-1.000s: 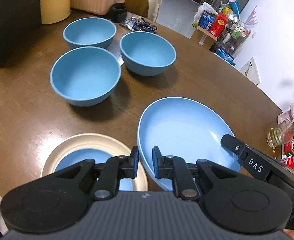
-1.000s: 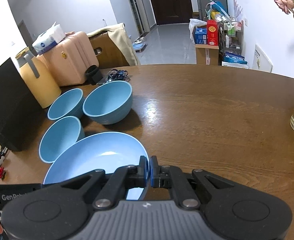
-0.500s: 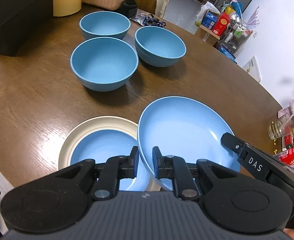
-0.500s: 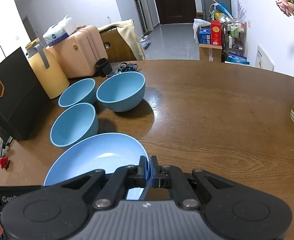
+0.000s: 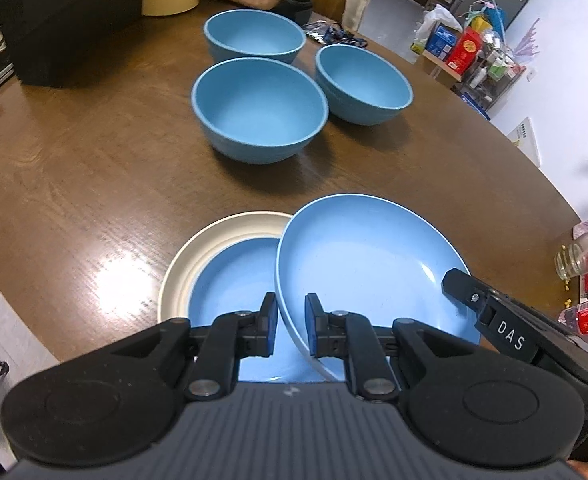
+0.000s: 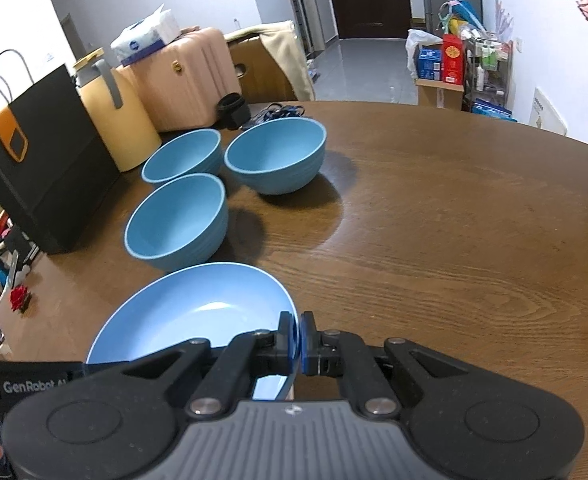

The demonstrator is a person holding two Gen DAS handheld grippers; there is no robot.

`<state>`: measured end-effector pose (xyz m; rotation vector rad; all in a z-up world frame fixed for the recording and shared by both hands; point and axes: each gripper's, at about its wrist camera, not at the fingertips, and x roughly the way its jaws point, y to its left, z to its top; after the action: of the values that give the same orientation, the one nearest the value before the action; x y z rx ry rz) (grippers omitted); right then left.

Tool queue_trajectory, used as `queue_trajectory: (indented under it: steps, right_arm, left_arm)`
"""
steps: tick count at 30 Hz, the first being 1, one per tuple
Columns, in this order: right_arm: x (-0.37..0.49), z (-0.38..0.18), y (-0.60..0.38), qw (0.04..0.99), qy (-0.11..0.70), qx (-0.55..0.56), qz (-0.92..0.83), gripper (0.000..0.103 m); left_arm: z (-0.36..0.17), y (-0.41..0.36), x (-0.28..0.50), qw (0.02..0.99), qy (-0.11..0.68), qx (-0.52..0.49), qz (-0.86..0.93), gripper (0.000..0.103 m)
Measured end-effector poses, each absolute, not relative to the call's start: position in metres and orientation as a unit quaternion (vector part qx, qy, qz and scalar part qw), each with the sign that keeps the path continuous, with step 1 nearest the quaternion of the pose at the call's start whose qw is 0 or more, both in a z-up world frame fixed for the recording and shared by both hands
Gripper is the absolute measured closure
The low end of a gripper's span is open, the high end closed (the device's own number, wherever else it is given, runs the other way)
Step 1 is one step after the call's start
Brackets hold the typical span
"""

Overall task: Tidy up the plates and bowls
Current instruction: 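Carry the small blue plate with both grippers over the stacked plates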

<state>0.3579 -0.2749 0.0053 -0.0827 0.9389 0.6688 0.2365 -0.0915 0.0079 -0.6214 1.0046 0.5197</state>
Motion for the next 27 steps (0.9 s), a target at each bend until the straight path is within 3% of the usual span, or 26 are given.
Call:
queue_trajectory:
  steps: [27]
  right_arm:
    - [0.329, -0.039, -0.232, 0.816, 0.448, -0.088, 0.355, 0.099]
  left_arm:
    - [-0.038, -0.074, 0.208, 0.791, 0.473, -0.262, 0.286, 0.088]
